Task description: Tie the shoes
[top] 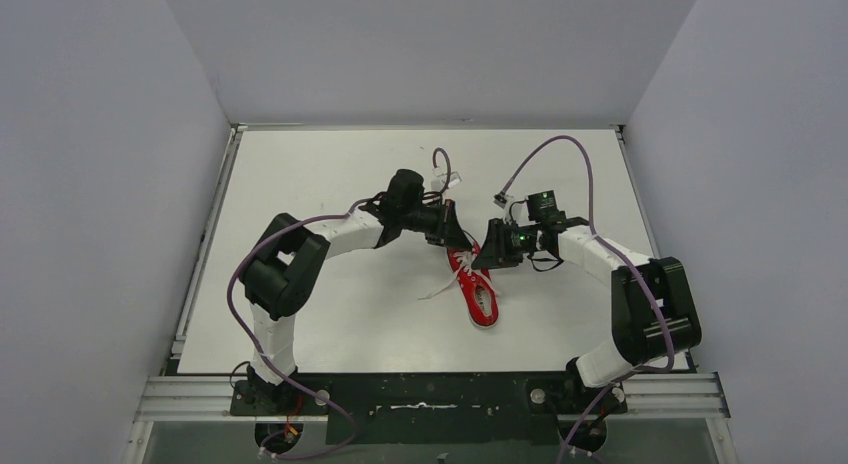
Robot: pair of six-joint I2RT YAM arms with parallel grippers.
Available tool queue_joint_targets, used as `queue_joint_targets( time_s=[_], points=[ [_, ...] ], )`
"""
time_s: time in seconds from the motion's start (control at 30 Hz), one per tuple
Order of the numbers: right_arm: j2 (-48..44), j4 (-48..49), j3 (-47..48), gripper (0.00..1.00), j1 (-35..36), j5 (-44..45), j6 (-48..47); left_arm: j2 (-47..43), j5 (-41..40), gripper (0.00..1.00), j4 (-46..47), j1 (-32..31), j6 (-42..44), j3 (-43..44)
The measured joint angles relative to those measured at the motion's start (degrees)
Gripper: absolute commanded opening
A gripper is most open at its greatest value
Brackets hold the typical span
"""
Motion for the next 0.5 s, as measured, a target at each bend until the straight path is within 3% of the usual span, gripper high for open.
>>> queue_joint_targets(
  time_s=[0.2,0.5],
  points=[
    [0.0,-0.1,0.0,0.00,0.0,1.6,0.0,0.0,0.1,0.00,0.4,0.1,-0.3,0.0],
    [-0.8,0.1,0.0,0.00,0.3,6.3,2.0,-0.1,0.3,0.00,1.7,0.2,-0.8,-1.5]
  ],
)
